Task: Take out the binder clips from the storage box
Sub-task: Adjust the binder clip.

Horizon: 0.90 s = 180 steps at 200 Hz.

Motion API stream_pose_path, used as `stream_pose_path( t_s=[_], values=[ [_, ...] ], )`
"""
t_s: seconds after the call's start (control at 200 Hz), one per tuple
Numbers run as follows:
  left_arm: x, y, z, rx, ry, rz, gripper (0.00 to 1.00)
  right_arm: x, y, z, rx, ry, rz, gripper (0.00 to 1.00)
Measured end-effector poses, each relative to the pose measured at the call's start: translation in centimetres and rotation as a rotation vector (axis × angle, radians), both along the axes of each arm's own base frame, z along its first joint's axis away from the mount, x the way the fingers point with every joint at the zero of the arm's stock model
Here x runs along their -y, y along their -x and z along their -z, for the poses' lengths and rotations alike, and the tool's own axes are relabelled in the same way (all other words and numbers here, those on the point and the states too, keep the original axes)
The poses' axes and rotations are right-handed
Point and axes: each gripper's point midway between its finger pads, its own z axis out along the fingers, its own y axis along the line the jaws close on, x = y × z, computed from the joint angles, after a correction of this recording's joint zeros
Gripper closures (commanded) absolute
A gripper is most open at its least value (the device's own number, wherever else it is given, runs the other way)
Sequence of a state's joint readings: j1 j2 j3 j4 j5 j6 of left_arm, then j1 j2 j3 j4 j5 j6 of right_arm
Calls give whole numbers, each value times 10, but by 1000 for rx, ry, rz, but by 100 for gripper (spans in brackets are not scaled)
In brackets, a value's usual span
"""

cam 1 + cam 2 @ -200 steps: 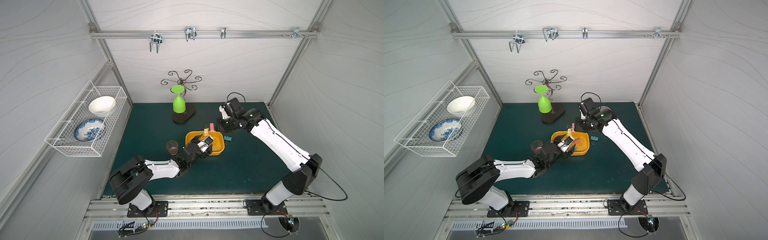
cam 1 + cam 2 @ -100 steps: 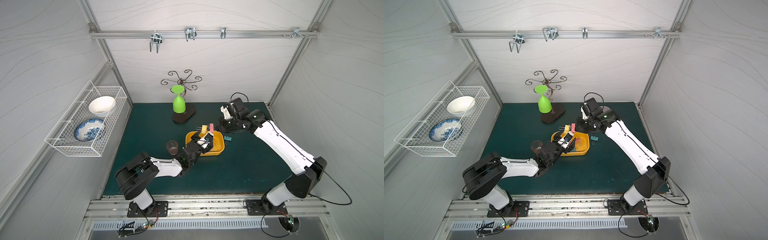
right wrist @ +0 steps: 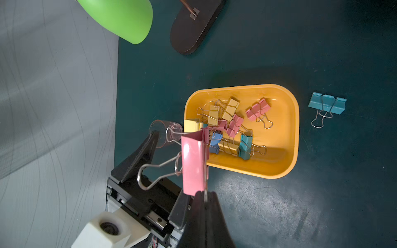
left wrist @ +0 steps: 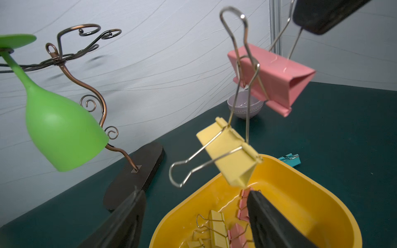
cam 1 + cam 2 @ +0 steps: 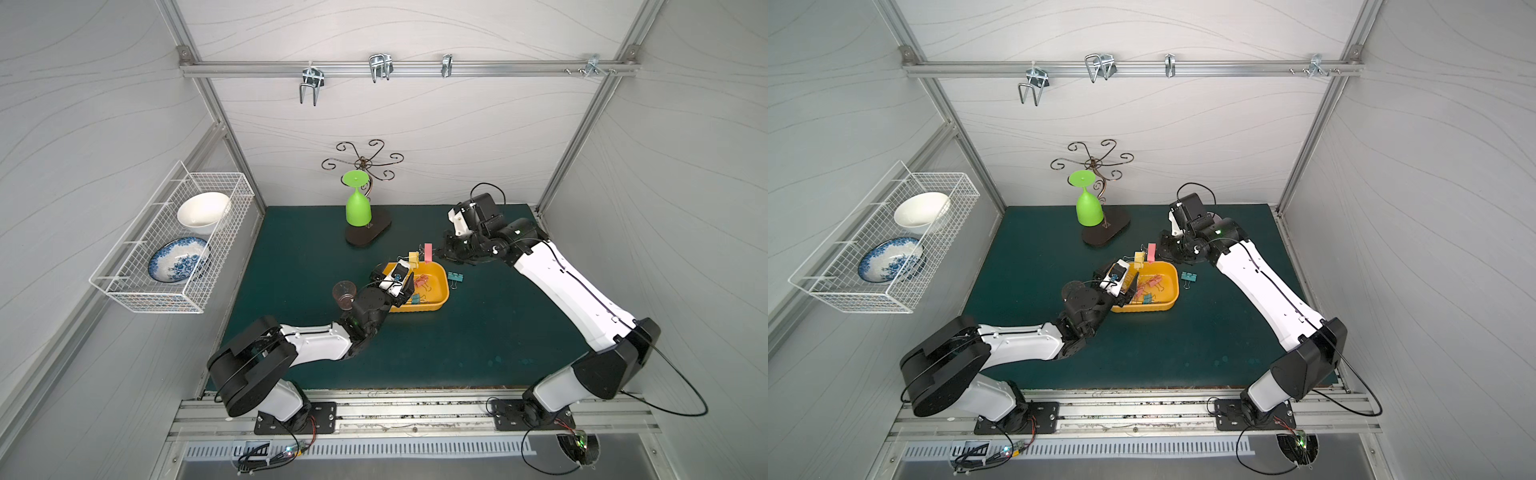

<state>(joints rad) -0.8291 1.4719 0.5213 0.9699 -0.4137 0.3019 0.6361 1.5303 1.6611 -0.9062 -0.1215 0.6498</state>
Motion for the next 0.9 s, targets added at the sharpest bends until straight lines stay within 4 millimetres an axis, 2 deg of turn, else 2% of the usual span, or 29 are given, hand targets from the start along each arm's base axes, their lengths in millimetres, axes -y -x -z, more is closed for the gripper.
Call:
stream_pose_path(
  t_s=[0.065, 0.13, 0.285, 0.51, 0.785, 0.9],
  values=[
    [-4, 3, 5, -17, 11, -3, 14, 0, 0, -1, 1, -3, 0, 100],
    [-6, 6, 10, -31, 18, 0, 6, -1, 0, -1, -3, -7, 2, 100],
    [-4, 12, 3, -23, 37, 15, 2, -1, 1, -1, -6, -11, 1, 100],
    [-2, 18, -19, 46, 36, 41, 2, -2, 1, -2, -7, -15, 2, 100],
    [21, 11, -12, 121, -191, 115, 2, -3, 2, -4, -8, -28, -2, 100],
    [30, 6, -11, 144, -271, 132, 8, -3, 4, -3, -9, -33, -5, 100]
  ],
)
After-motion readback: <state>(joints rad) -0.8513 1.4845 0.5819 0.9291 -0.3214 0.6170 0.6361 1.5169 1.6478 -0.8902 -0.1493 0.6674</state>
